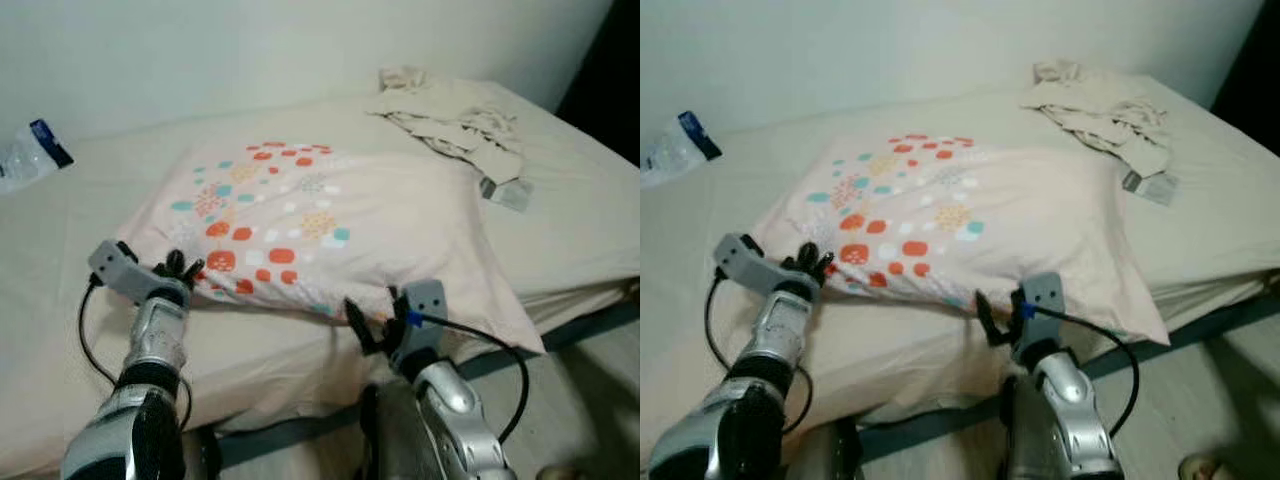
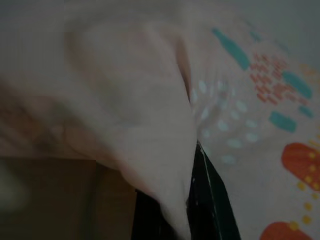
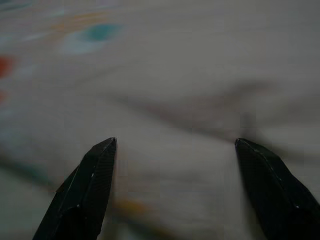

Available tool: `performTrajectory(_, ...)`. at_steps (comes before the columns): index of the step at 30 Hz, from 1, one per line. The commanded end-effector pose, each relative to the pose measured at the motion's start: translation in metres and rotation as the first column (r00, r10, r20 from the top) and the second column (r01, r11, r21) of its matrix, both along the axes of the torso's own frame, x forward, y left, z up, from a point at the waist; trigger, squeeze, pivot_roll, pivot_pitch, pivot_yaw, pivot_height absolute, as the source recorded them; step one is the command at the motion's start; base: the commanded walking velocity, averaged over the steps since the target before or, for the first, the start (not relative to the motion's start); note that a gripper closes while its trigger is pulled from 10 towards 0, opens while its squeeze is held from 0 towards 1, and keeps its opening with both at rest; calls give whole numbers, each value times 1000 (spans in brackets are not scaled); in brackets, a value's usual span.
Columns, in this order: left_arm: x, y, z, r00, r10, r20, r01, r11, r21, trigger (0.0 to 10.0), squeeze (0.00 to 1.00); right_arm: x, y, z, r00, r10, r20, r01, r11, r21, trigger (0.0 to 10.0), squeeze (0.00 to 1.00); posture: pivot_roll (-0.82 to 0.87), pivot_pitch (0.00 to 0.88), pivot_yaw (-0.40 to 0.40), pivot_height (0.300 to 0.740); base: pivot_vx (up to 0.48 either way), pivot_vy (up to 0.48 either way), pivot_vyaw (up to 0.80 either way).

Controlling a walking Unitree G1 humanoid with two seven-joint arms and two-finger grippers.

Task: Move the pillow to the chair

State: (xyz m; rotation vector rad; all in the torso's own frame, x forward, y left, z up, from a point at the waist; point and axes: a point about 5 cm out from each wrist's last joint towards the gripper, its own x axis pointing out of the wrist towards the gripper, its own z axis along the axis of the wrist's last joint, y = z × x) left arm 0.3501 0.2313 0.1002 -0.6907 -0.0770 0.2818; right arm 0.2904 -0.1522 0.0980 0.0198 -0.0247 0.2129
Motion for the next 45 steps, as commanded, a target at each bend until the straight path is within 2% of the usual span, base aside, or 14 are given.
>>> performTrajectory(1,-15,24,1,995,102,21,-103,993,56,0,0,1,-6,-1,999,-47,0,47,999,15,10000,0,-62,146,14,543,0,0,0)
performTrajectory(7,-44,42,4,989,144,41,-148,981,128,0,0,6,-9,4,997,-70,25,70,998,1,10000,0,-58,147,19,543,0,0,0)
performTrajectory(11,-59,43,7,989,142,43,-148,974,173,0,0,8,-14,8,994,-99,41,99,995,3,10000,0,-54,150,21,543,0,0,0)
performTrajectory(12,-76,37,10,995,89,42,-96,975,200,0,0,11,-21,11,990,-130,57,130,991,9,10000,0,-41,153,22,543,0,0,0)
performTrajectory(15,-89,27,10,999,-5,35,-2,982,187,0,0,12,-28,13,987,-152,62,151,988,14,10000,0,-37,154,21,543,0,0,0)
performTrajectory(16,-104,14,7,983,-186,-2,180,949,259,0,0,14,-35,15,983,-172,61,171,985,14,10000,0,-34,153,19,543,0,0,0)
performTrajectory(17,-104,14,7,983,-186,-2,180,949,259,0,0,14,-35,15,983,-172,61,171,985,14,10000,0,-34,153,19,543,0,0,0)
performTrajectory(18,-117,4,4,947,-315,-59,317,894,316,0,0,16,-41,16,981,-186,61,186,982,19,10000,0,-31,154,18,543,0,0,0)
performTrajectory(23,-133,0,1,900,-419,-122,435,834,338,0,0,20,-50,19,977,-205,66,205,979,9,10000,0,-24,157,12,543,0,0,0)
performTrajectory(28,-128,-4,-3,918,-362,-160,396,846,358,0,0,23,-49,21,976,-207,69,207,978,7,10000,0,-32,159,11,543,0,0,0)
performTrajectory(29,-126,-5,0,925,-354,-140,381,861,338,10000,1000,23,-49,21,976,-207,71,207,978,6,10000,0,-36,160,8,543,0,0,0)
performTrajectory(35,-126,-8,8,916,-387,-107,401,863,309,10000,1000,23,-47,20,977,-204,67,205,979,5,10000,0,-41,161,5,543,0,0,0)
performTrajectory(39,-132,-3,11,884,-460,-86,463,830,310,10000,1000,20,-42,13,980,-192,50,192,981,4,10000,0,-37,162,-1,543,0,0,0)
performTrajectory(45,-125,-4,22,879,-476,11,462,858,225,10000,1000,20,-35,12,982,-180,46,180,984,20,10000,0,-39,156,-4,543,0,0,0)
